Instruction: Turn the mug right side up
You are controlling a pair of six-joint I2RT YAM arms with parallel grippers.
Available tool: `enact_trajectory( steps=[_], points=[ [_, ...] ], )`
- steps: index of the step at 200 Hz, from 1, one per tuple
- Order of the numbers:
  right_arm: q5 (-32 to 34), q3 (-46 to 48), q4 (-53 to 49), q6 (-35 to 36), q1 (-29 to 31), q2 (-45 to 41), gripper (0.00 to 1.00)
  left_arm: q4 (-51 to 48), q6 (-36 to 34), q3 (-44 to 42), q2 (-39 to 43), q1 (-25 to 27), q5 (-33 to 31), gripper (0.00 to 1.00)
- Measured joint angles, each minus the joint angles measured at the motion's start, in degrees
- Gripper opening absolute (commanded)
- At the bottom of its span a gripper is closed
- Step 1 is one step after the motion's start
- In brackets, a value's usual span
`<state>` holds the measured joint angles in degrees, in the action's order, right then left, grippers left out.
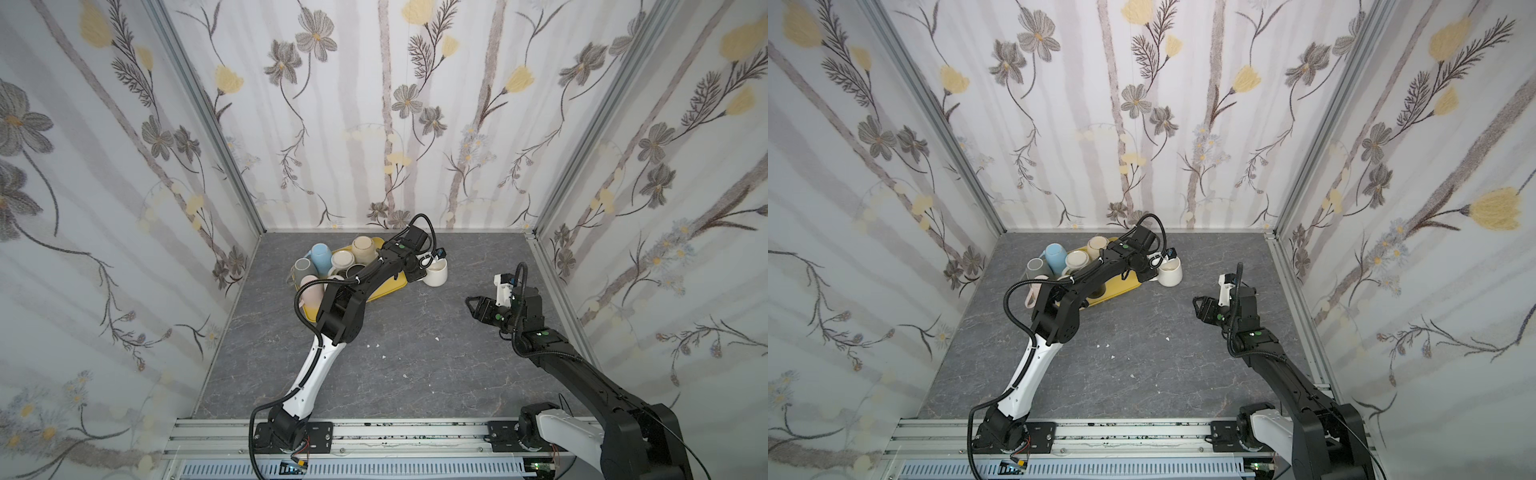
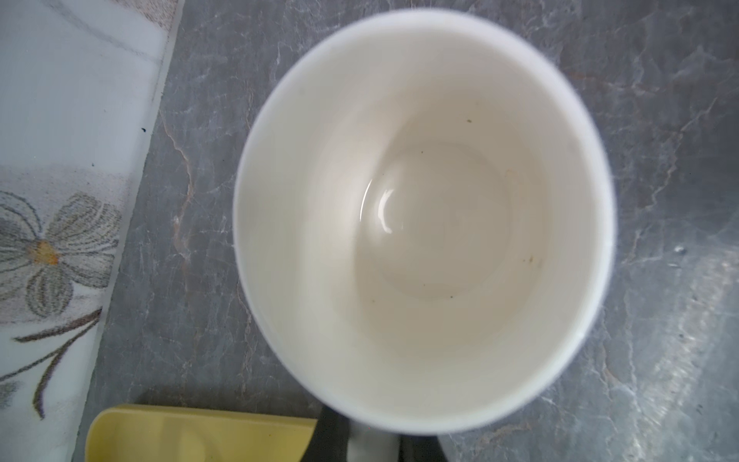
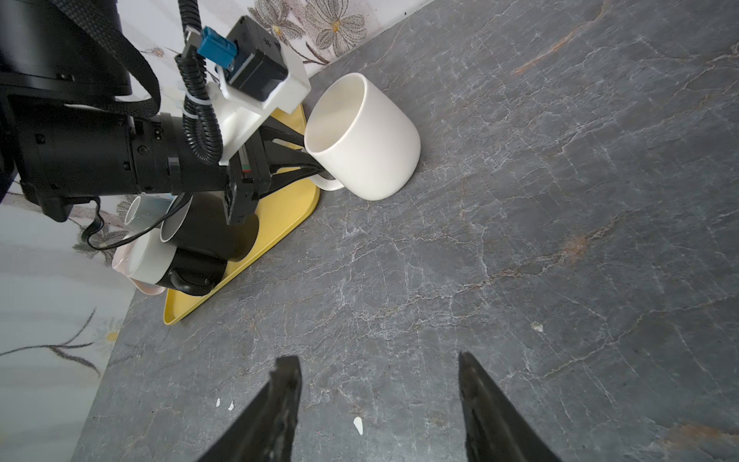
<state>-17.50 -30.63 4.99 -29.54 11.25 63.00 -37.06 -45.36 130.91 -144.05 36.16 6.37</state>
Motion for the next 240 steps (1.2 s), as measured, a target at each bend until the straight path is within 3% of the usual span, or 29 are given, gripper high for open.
enact_trajectory(
  steps=[23, 78, 102, 153, 187, 215, 240],
  points=[
    [0.0, 0.0, 0.0, 0.0, 0.0, 0.4, 0.61, 2.6, -2.1, 0.4, -0.9, 0.0, -0.4, 0.02],
    [-0.1, 0.2, 0.3, 0.0, 0.0, 2.0, 0.61, 5.2, -3.8, 0.5, -1.3, -0.2, -3.5, 0.54],
    [-0.4, 0.2, 0.9, 0.0, 0.0, 3.4, 0.61, 5.9, -3.8, 0.5, -1.3, -0.2, -4.8, 0.67],
    [-0.7, -0.7, 1.5, -0.2, 0.8, 5.3, 0.59, 6.3, -0.5, -4.2, 5.2, -0.1, -5.2, 0.73],
    [0.6, -4.1, 1.3, 1.7, 5.2, 8.2, 0.59, 13.7, 4.2, -20.7, 20.0, -0.2, -6.8, 0.74],
    [3.3, -7.9, 0.9, 3.6, 10.8, 12.7, 0.58, 22.4, 8.8, -39.3, 33.2, -0.3, -11.5, 0.75],
    [4.4, -11.6, 0.8, 4.5, 15.4, 18.1, 0.58, 25.8, 15.4, -49.7, 41.5, -1.4, -15.7, 0.75]
  ],
)
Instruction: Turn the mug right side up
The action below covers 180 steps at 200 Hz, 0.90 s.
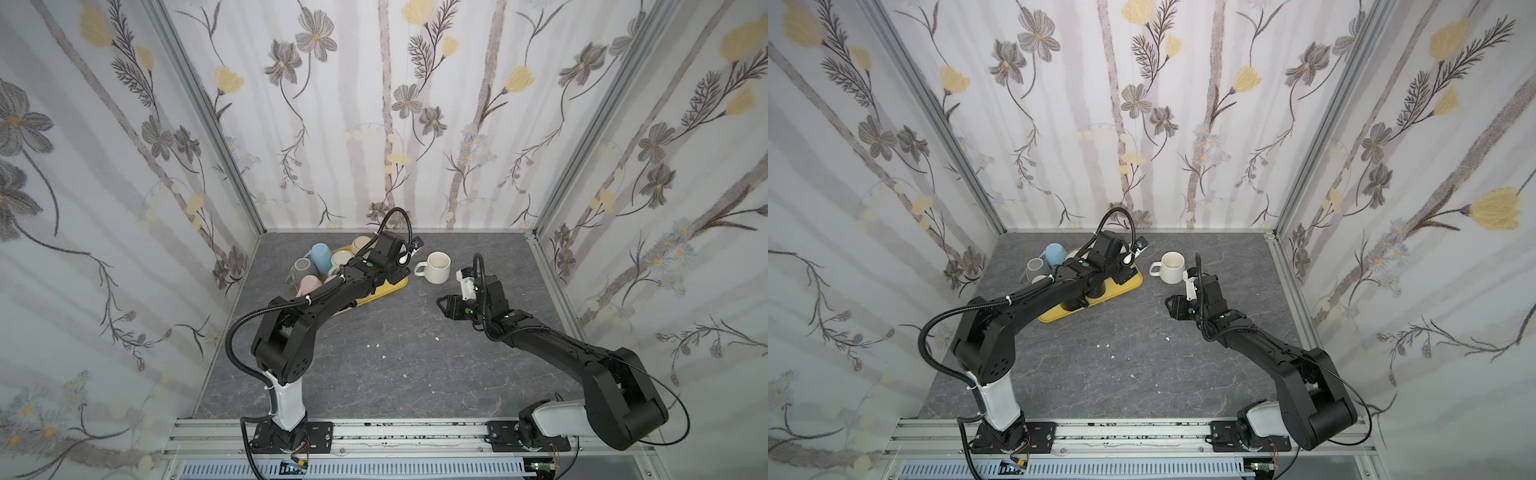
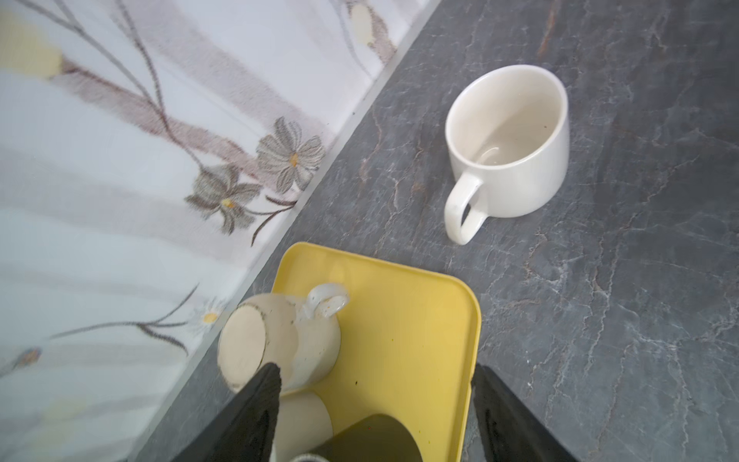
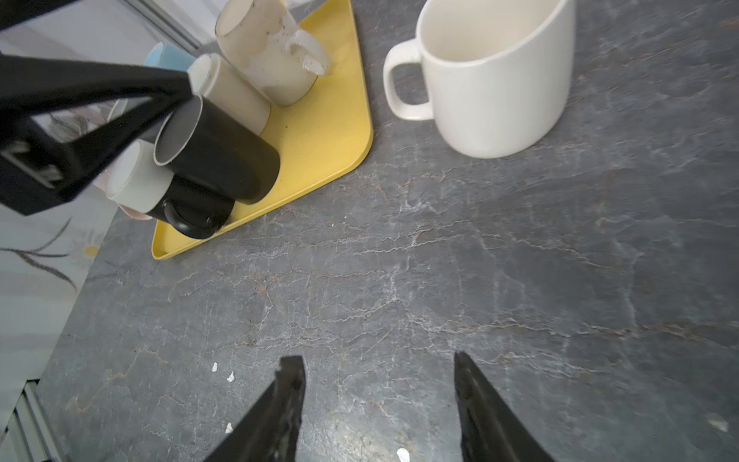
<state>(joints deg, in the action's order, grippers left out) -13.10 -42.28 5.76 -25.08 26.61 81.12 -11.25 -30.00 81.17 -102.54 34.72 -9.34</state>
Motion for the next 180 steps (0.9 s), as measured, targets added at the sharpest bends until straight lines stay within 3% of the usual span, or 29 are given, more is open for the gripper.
enact_trajectory(
  steps=[44, 104, 136, 180],
  points=[
    [0.4, -11.5, -0.4, 0.1, 8.8, 11.6, 0.56, 2.5, 18.8, -13.7, 12.3, -5.9, -4.2, 0.75],
    [0.8, -33.7, -4.7, 3.1, 19.8, 30.7, 0.55, 8.2, 44.0, -39.7, 34.3, -18.8, 1.4, 0.72],
    [2.6, -44.2, -8.1, 4.7, 22.7, 38.2, 0.54, 10.8, 51.3, -46.8, 42.4, -22.8, 3.3, 0.71],
    [3.2, -55.3, -12.1, 6.8, 24.0, 46.2, 0.53, 12.4, 53.9, -50.0, 46.2, -23.3, 3.5, 0.71]
  ],
)
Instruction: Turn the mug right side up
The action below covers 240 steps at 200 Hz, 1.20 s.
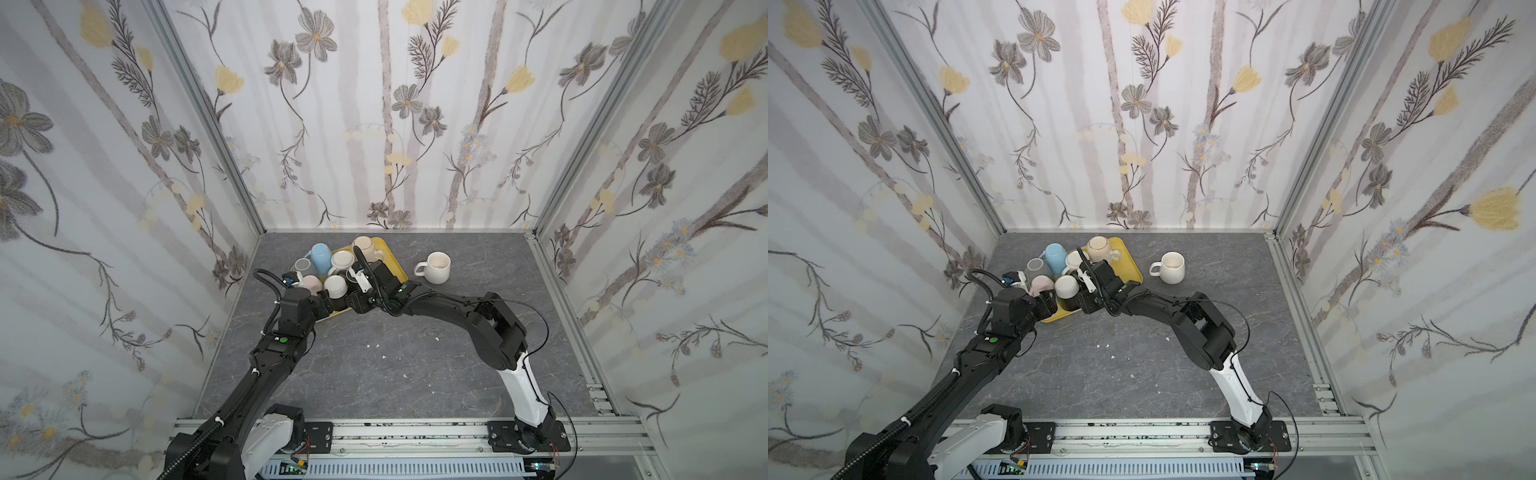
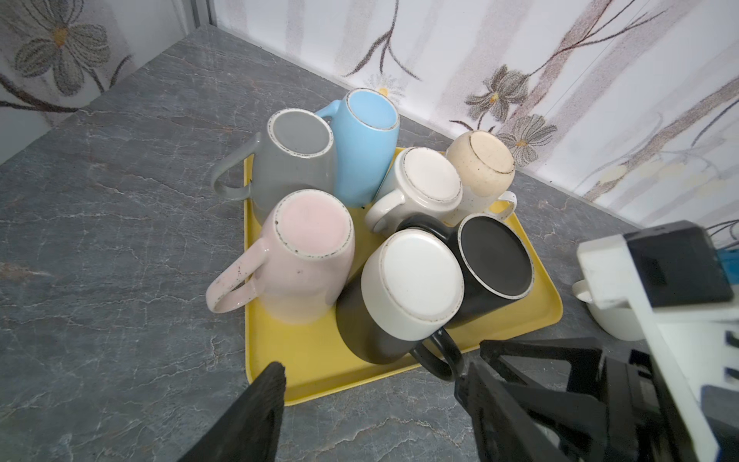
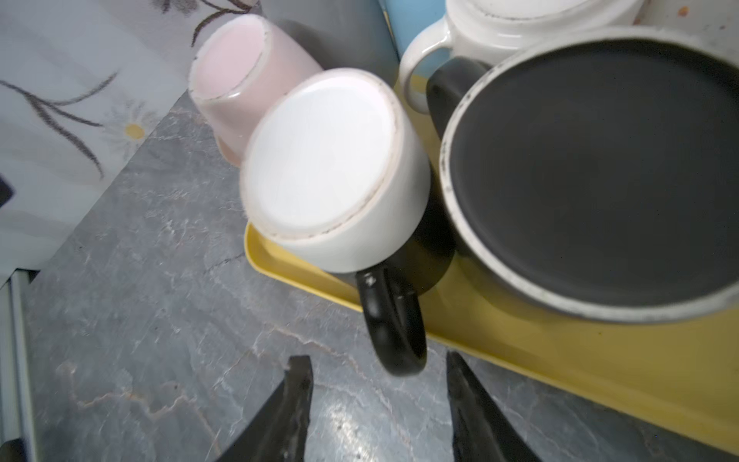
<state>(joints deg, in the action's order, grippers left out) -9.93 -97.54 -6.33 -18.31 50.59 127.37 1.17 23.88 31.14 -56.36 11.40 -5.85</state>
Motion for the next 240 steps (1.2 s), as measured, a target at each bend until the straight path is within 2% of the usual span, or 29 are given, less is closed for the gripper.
enact_trajectory(
  steps=[33, 75, 115, 155, 204, 240],
  points=[
    [0.2, -4.5, -2.1, 0.9, 0.8, 3.5, 0.52, 0.3, 0.1, -0.5, -1.4, -0.1, 0.0, 0.71],
    [0.9, -8.1, -3.9, 2.9, 1.4, 6.6, 0.42, 0.3, 0.0, -0.2, -1.0, -0.2, 0.6, 0.72],
    [3.7, -10.1, -5.9, 7.4, 1.7, 7.3, 0.18, 0.1, -0.1, 0.0, 1.2, -0.2, 0.5, 0.72],
    [7.1, -10.3, -7.0, 12.3, 2.1, 7.0, 0.0, -2.2, 0.1, 0.3, 3.3, -0.2, 0.7, 0.73],
    [10.7, -10.3, -10.9, 16.3, 2.8, 4.6, 0.0, -2.6, 1.6, -3.0, 8.0, -0.2, 1.5, 0.73],
    [10.4, -9.3, -11.8, 16.9, 3.1, 2.0, 0.0, -2.4, 2.5, -3.7, 9.3, -0.2, 2.4, 0.73]
  ],
)
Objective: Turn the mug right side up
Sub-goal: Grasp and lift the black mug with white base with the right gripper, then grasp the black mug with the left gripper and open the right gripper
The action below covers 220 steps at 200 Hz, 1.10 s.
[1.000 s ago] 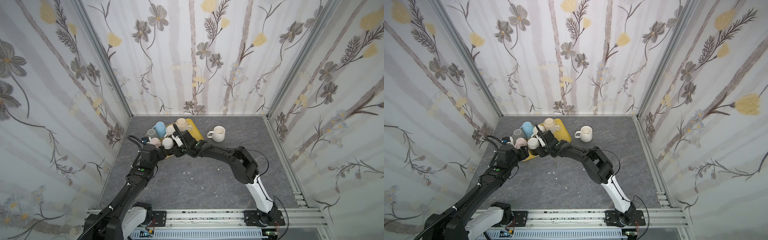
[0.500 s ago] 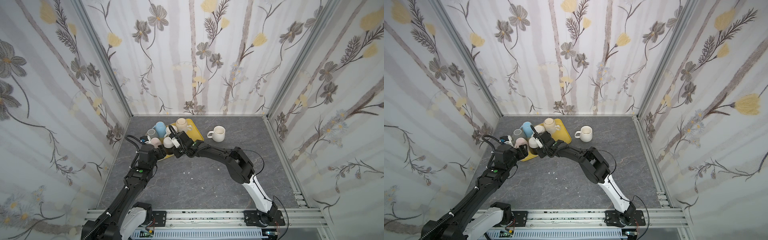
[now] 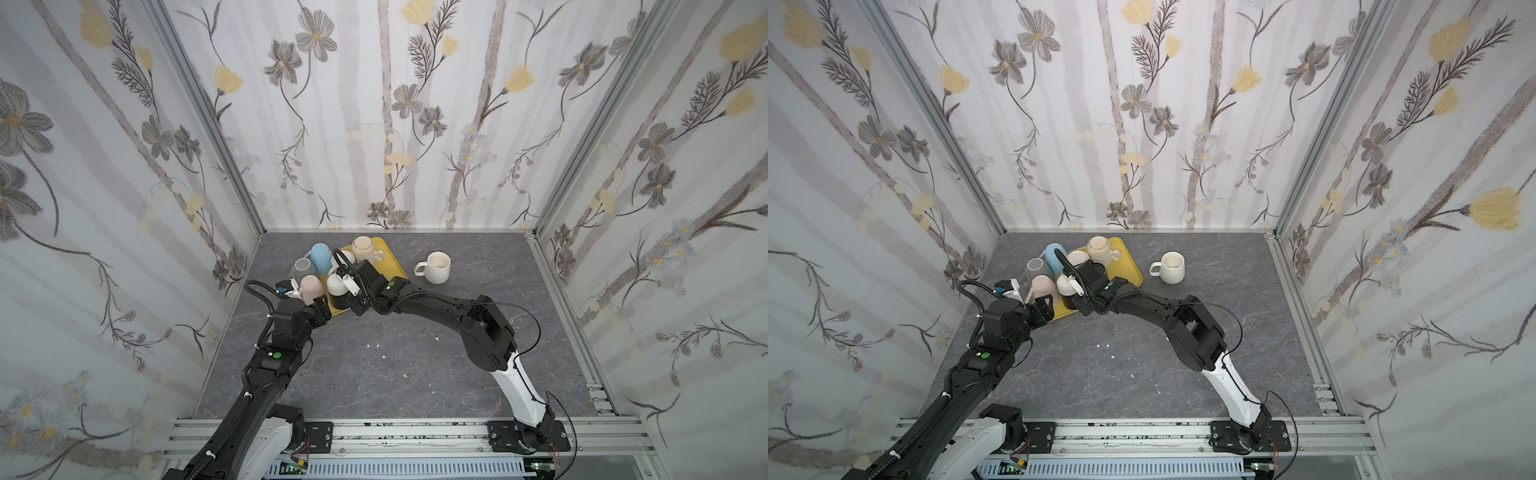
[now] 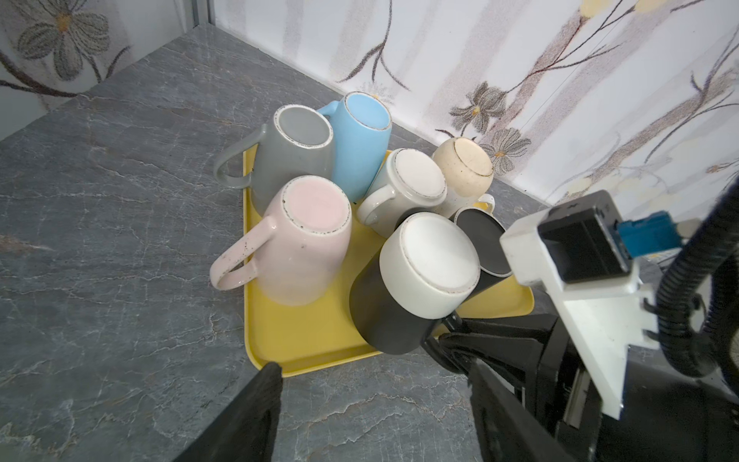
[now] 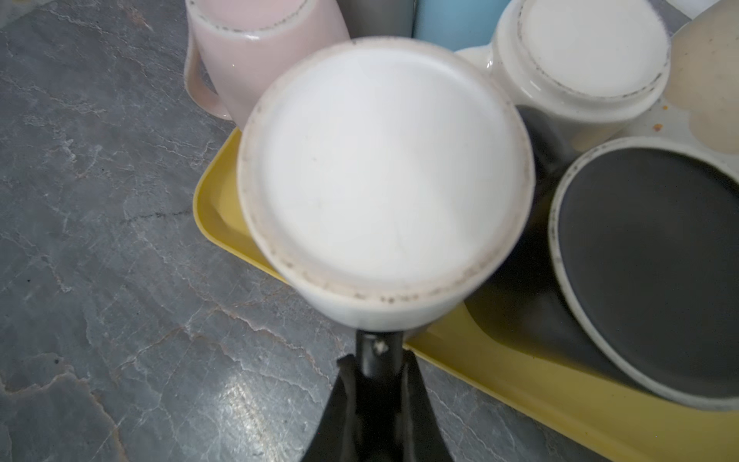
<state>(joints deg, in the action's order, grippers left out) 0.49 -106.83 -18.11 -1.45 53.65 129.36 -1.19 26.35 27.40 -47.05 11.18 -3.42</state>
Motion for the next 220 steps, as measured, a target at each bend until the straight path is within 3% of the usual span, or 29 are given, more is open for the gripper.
enact_trajectory(
  steps=[86, 121, 168, 220],
  points=[
    [0.0, 8.3, 5.4, -1.7, -0.2, -5.9, 0.0, 3.1, 2.4, -2.0, -0.1, 0.0, 2.4, 0.73],
    [-2.5, 15.2, 11.0, -5.7, -1.5, -10.3, 0.0, 6.5, 3.8, -5.2, 2.4, 0.0, 5.4, 0.73],
    [-6.4, 24.2, 23.1, -14.3, -5.0, -15.8, 0.0, 20.6, 11.6, -13.9, 3.8, 0.0, 13.0, 0.72],
    [-11.2, 28.7, 32.9, -23.0, -6.2, -17.3, 0.0, 36.4, 23.6, -15.5, -7.0, -0.1, 20.8, 0.65]
  ],
)
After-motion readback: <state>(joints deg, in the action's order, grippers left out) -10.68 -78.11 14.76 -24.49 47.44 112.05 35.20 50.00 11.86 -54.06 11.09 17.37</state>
